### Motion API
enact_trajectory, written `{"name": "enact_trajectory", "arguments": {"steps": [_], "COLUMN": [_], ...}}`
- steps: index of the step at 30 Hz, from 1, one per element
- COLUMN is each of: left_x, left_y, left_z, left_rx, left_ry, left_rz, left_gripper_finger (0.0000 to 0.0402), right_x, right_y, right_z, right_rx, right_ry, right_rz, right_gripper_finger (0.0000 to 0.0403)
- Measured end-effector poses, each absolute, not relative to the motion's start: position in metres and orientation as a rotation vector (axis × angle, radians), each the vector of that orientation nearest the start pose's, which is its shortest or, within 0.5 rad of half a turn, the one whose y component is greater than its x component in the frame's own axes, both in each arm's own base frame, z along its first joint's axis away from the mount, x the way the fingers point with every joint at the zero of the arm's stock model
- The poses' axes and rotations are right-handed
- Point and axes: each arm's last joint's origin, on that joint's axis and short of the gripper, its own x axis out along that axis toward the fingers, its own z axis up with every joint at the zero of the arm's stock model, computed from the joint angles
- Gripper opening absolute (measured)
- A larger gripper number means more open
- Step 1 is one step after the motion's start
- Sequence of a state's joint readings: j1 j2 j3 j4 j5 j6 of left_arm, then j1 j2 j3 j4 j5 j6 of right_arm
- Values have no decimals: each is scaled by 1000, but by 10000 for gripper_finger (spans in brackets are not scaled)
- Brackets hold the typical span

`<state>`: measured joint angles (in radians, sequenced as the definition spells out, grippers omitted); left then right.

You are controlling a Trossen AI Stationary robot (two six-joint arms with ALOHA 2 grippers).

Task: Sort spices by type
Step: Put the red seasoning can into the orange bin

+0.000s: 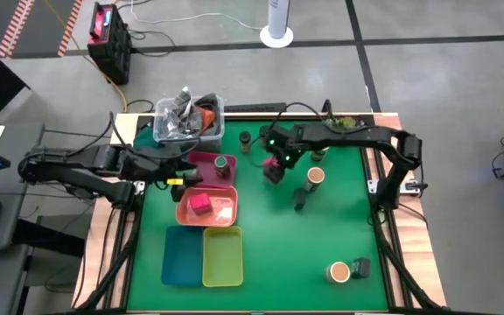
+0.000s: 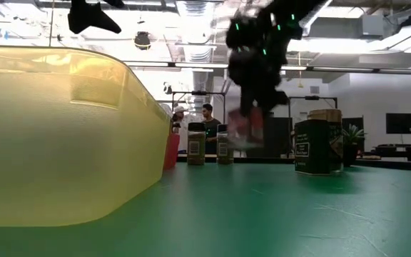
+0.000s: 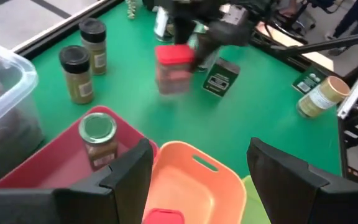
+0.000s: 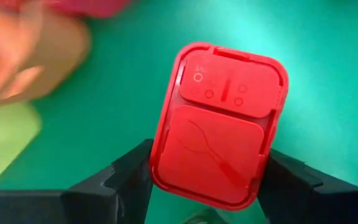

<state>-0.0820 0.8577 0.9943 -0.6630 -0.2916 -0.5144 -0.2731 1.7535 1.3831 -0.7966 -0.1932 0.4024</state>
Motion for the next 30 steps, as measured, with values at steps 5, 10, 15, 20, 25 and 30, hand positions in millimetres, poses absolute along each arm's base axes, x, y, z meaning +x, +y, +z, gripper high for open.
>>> {"name": "enact_trajectory", "arguments": {"steps": [5, 10, 15, 20, 25, 30], "left_x": [165, 164, 164, 164, 163, 163], "left_y": [-2, 1, 3, 4, 5, 5], "left_z": [348, 348, 348, 349, 349, 349], "left_rx": [-382, -320, -268, -186, -159, -137], "left_ry": [452, 453, 445, 445, 448, 457], "left_rz": [345, 365, 414, 453, 465, 450], "left_gripper_finger": [249, 249, 249, 249, 249, 249], "right_x": [366, 384, 393, 403, 418, 429], "right_y": [-56, -31, -19, -12, 3, 16], "right_z": [275, 300, 310, 297, 276, 267], "right_rx": [544, 533, 573, 584, 615, 638], "right_ry": [1000, 834, 727, 732, 753, 729], "right_rz": [-176, -94, -67, -76, -63, -37], "right_gripper_finger": [264, 264, 264, 264, 264, 264]}}
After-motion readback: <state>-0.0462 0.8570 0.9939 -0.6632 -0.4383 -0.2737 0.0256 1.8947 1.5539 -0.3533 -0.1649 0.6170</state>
